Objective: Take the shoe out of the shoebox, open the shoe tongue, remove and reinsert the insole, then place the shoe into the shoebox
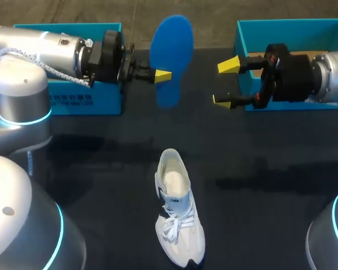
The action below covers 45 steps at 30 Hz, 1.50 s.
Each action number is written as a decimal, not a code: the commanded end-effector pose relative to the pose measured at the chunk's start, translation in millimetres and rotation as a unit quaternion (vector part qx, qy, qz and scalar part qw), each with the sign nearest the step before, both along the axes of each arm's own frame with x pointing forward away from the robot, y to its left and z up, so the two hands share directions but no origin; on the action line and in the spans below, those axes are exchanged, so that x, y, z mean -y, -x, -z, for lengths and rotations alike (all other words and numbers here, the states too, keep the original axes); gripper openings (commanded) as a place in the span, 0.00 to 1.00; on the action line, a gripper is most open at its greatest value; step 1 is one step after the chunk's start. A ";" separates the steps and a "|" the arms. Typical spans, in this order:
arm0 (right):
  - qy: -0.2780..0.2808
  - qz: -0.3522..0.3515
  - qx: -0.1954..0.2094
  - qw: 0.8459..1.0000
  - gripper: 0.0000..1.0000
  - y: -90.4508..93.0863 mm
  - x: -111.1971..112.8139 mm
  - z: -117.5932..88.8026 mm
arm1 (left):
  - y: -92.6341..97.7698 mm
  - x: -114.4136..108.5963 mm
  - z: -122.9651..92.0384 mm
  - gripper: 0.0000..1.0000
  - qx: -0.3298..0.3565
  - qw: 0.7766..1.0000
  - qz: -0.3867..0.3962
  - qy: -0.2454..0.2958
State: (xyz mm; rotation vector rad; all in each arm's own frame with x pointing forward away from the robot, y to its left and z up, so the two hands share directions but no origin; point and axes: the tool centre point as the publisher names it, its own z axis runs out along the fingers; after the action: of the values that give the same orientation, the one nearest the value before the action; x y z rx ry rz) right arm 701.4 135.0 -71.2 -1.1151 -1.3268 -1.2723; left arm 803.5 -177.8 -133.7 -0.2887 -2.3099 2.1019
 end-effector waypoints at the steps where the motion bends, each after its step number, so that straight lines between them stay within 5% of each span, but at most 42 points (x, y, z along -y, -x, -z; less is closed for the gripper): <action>1: 0.000 0.000 0.000 1.000 1.00 -0.8 -2.3 0.8 | 1.6 -6.8 1.1 0.00 0.061 0.998 -0.005 0.007; 5: 0.000 0.000 0.000 1.000 1.00 -0.8 -2.3 0.8 | 10.0 -7.7 7.8 0.00 0.172 0.985 0.016 -0.003; 21: 0.000 0.000 0.000 1.000 1.00 -0.8 -2.3 0.8 | 10.0 -7.7 7.8 0.00 0.172 0.985 0.016 -0.003; 26: 0.000 0.000 0.000 1.000 1.00 -0.8 -2.3 0.8 | 12.4 -10.7 11.8 0.00 0.272 0.962 -0.005 -0.031; 33: 0.000 0.000 0.000 1.000 1.00 -0.8 -2.3 0.8 | 4.1 -20.6 18.8 0.00 0.352 0.936 0.017 0.005; 45: 0.000 0.000 0.000 1.000 1.00 -0.8 -2.3 0.8 | 23.5 -18.6 14.3 0.00 0.521 0.852 0.054 0.005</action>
State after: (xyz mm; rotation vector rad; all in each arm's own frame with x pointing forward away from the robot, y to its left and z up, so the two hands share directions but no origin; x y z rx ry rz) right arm 702.3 135.4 -71.5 -1.1141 -1.3272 -1.2709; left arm 789.7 -159.5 -150.1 -1.8476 -2.4961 2.1696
